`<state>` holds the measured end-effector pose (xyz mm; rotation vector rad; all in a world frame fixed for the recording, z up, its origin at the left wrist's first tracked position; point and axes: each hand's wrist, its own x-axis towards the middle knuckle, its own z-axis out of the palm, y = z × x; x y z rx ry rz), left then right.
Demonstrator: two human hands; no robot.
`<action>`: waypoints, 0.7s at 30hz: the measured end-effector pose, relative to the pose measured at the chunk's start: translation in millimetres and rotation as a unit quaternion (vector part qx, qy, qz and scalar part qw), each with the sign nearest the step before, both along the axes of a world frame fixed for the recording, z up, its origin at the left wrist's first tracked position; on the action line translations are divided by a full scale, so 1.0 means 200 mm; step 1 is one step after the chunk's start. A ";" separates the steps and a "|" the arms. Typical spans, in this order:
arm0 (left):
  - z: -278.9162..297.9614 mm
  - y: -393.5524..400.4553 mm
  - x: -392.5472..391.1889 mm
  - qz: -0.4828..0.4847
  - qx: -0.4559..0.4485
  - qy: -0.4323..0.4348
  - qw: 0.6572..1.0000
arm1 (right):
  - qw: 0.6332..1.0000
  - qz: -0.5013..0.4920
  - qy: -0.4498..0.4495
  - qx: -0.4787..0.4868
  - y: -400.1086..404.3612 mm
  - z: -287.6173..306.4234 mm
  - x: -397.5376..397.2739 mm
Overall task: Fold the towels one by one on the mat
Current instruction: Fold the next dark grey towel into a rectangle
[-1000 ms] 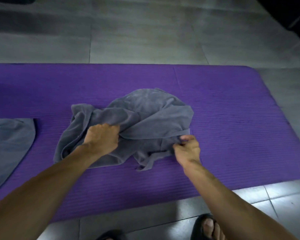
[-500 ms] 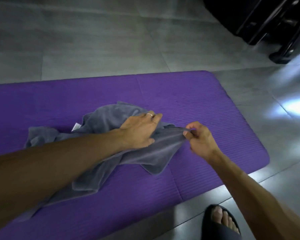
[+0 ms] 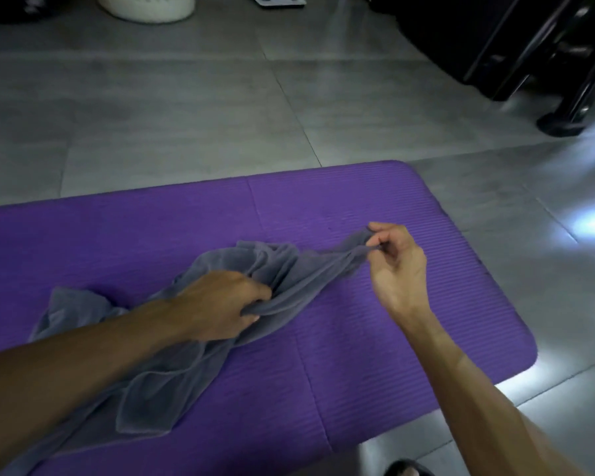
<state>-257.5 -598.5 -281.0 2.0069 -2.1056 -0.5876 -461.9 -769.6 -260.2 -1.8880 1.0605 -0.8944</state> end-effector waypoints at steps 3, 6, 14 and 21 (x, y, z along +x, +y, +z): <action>0.00 -0.02 -0.06 0.008 0.066 -0.003 0.998 | 0.999 0.029 0.010 0.010 -0.03 0.00 -0.10; -0.04 -0.08 -0.17 0.026 0.131 0.018 0.991 | 0.982 0.053 0.172 0.061 -0.05 -0.15 -0.26; -0.19 -0.48 -0.38 -0.025 0.010 -0.137 0.990 | 0.932 0.029 0.359 0.045 -0.19 -0.37 -0.28; -0.24 -0.42 -0.35 -0.026 -0.093 -0.246 0.964 | 0.895 0.168 0.411 0.028 -0.24 -0.45 -0.03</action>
